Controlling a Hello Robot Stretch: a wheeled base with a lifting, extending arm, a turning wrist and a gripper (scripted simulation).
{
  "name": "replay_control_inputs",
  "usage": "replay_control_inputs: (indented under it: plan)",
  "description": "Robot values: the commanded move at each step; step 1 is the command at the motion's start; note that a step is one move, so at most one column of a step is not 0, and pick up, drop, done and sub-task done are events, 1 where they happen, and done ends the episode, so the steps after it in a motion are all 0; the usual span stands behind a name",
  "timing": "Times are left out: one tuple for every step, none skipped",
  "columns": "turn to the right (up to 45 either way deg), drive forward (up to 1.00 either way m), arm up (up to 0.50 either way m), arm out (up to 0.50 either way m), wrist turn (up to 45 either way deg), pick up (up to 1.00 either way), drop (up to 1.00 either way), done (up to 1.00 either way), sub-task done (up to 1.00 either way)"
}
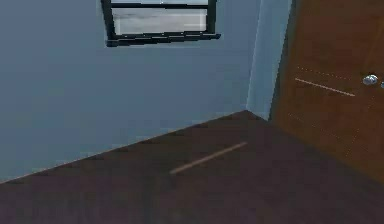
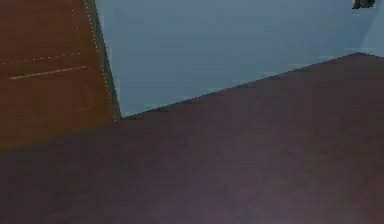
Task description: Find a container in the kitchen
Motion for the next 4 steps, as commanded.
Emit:
replay_control_inputs:
  plan:
    - [-45.0,0.0,0.0,0.0,0.0,0.0,0.0,0.0,0.0]
    - [-45.0,0.0,0.0,0.0,0.0,0.0,0.0,0.0,0.0]
    - [-45.0,0.0,0.0,0.0,0.0,0.0,0.0,0.0,0.0]
    - [-24.0,0.0,0.0,0.0,0.0,0.0,0.0,0.0,0.0]
